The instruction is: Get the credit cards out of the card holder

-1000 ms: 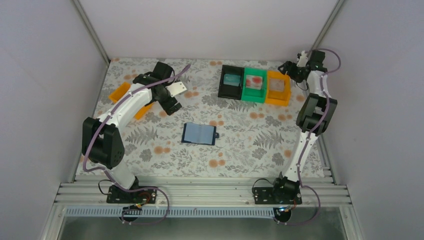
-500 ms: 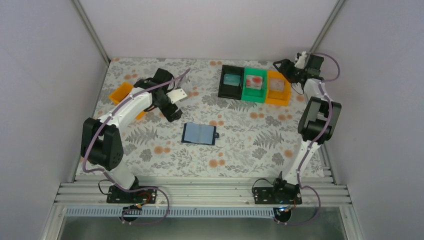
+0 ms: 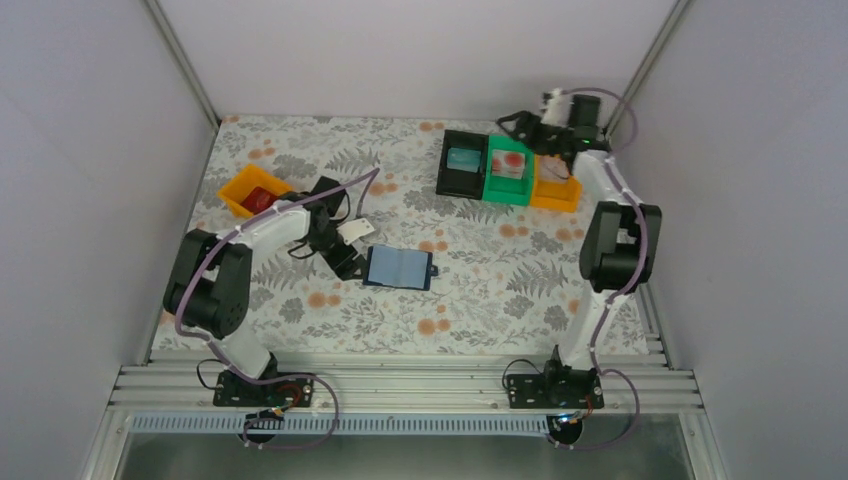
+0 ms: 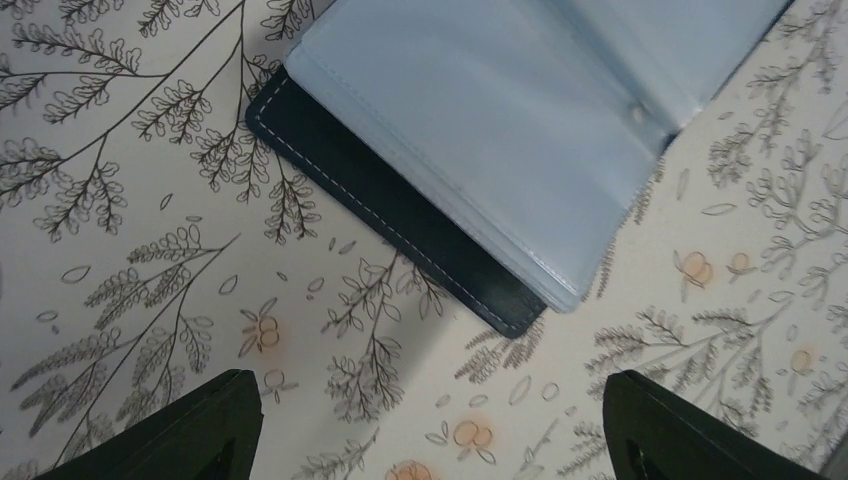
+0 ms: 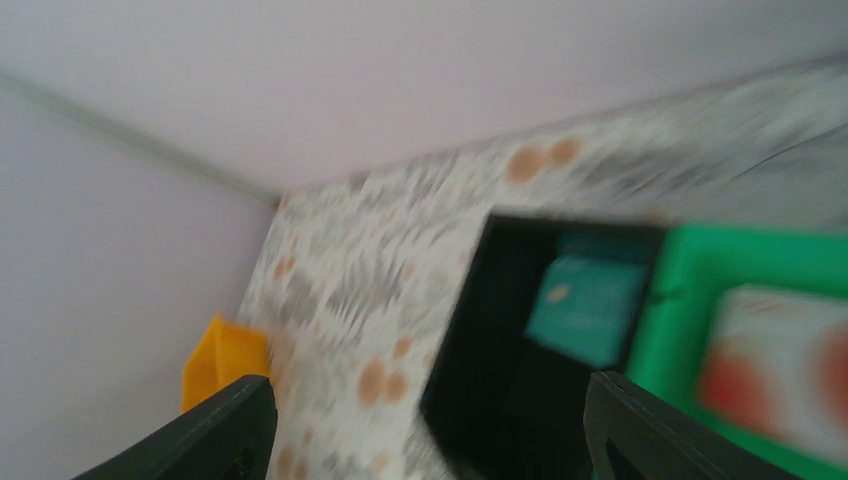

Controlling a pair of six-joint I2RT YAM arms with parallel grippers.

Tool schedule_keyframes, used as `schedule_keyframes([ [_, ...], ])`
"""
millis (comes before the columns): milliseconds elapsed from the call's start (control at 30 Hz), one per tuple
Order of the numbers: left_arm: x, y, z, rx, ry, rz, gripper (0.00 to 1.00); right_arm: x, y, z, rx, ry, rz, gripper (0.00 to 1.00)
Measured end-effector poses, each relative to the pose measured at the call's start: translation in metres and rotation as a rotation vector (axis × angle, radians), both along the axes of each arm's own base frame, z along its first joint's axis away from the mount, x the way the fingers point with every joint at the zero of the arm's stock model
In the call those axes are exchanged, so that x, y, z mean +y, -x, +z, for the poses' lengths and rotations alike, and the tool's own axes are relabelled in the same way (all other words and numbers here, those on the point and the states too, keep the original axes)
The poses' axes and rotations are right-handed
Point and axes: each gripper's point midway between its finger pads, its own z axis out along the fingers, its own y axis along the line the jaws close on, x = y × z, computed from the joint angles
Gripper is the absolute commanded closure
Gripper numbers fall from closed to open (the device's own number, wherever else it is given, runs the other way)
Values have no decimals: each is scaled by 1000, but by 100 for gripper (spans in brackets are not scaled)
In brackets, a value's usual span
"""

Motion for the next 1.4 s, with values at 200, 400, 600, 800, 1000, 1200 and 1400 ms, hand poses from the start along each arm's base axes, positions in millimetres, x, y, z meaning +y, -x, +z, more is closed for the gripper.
schedule_keyframes([
  [200, -6, -4, -24, 46, 8, 12, 22, 133, 65, -40, 146, 77, 256, 36],
  [400, -21, 1, -27, 105, 93, 11, 27, 212, 180, -96, 370, 220, 388, 51],
  [600, -34, 6, -27, 161, 171, 19, 31, 237, 272, -169, 617, 343, 484, 61],
  [800, -38, 7, -27, 187, 206, 24, 36, 230, 285, -196, 684, 413, 439, 55],
  [1000, -44, 7, -28, 221, 237, 29, 44, 236, 283, -199, 677, 420, 439, 51],
  [1200, -45, 4, -29, 254, 249, 43, 50, 260, 281, -195, 655, 305, 520, 51],
  [1400, -45, 3, -29, 255, 249, 44, 50, 268, 263, -179, 615, 321, 514, 49],
])
